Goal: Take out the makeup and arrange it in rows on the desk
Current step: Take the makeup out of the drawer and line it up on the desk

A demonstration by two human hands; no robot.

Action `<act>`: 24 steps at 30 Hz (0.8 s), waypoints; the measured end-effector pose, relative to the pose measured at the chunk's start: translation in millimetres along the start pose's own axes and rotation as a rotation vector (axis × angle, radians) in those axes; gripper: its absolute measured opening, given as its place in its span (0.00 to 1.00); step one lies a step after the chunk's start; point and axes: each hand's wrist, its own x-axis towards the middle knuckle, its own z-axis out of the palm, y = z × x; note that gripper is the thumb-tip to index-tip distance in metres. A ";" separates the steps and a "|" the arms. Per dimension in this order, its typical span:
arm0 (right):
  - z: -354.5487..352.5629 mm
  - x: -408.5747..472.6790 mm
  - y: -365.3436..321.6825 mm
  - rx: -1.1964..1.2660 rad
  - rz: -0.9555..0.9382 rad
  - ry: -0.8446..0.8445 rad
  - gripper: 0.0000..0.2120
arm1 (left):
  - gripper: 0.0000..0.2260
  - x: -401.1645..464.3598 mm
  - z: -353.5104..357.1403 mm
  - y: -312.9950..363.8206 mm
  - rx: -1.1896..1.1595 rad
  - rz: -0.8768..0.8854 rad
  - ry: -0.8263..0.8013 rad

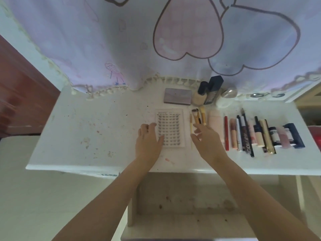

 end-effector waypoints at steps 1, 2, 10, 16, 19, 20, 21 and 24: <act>-7.3 -18.7 10.0 0.038 0.003 -0.010 0.17 | 0.15 -24.2 5.3 -1.9 -0.044 0.108 0.057; -12.6 -38.7 25.2 0.061 0.035 -0.046 0.15 | 0.11 -50.5 12.3 -2.2 -0.055 0.208 0.062; -4.0 -180.7 139.0 0.247 0.852 -0.675 0.17 | 0.25 -195.9 89.1 9.3 -0.294 -0.502 -1.085; 18.1 -225.2 192.2 0.786 1.121 -0.255 0.14 | 0.29 -222.0 107.2 -20.7 -0.879 -1.253 -0.879; 29.8 -219.0 195.6 1.158 1.192 0.056 0.06 | 0.21 -222.0 107.6 -13.0 -1.374 -1.458 -0.427; 34.0 -213.0 197.6 1.218 1.232 0.124 0.08 | 0.19 -221.0 107.5 -9.3 -1.475 -1.512 -0.296; 37.3 -208.6 198.1 1.263 1.269 0.177 0.08 | 0.18 -220.0 107.7 -7.0 -1.560 -1.562 -0.197; 41.9 -206.9 200.2 1.291 1.339 0.226 0.04 | 0.17 -219.8 102.6 1.2 -1.587 -1.634 -0.127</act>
